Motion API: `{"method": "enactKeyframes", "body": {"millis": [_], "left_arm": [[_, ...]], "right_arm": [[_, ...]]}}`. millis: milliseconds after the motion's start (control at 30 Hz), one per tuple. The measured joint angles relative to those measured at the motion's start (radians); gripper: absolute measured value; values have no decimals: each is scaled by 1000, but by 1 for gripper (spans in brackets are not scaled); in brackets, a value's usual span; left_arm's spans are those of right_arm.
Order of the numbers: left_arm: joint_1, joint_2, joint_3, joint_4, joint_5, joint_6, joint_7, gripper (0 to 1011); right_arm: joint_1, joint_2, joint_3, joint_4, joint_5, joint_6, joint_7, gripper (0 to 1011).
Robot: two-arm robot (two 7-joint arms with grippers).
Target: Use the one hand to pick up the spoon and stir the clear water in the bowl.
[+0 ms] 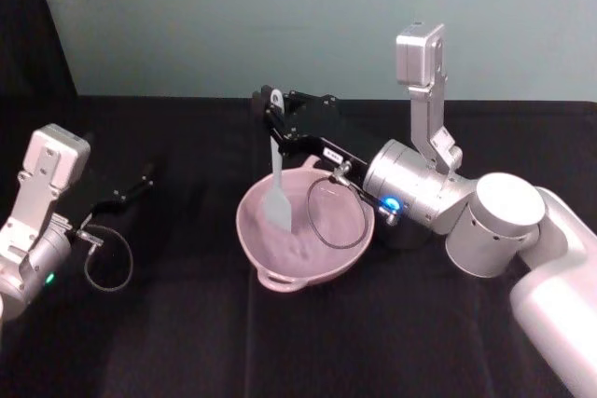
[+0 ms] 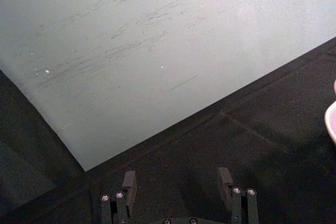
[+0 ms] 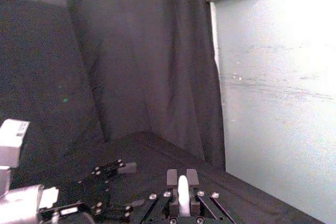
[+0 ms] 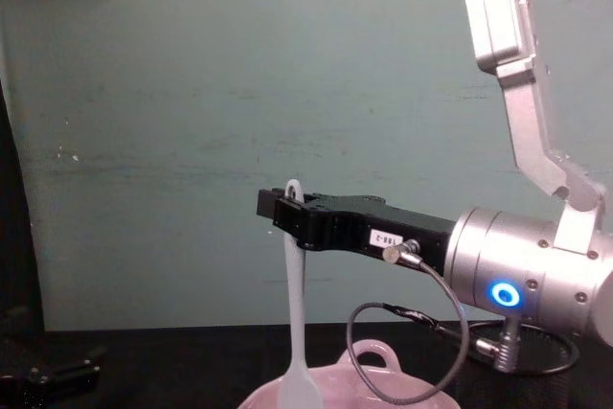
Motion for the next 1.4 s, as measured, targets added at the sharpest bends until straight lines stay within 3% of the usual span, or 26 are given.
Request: {"method": "enactKeyframes", "body": {"millis": [233, 500, 867, 1133, 1400], "left_arm": [[0, 0, 0, 0, 0, 0, 0, 1011], [0, 0, 0, 0, 0, 0, 0, 1011], [0, 0, 0, 0, 0, 0, 0, 1011], [0, 0, 0, 0, 0, 0, 0, 1011], [0, 0, 0, 0, 0, 0, 0, 1011]], "right_arm": [[41, -20, 14, 75, 3, -16, 0, 114], [41, -5, 42, 86, 4, -19, -11, 114], [-39, 43, 63, -35, 14, -5, -24, 114], [-66, 58, 71, -106, 23, -5, -33, 114], [-87, 86, 109, -201, 44, -17, -51, 114]]}}
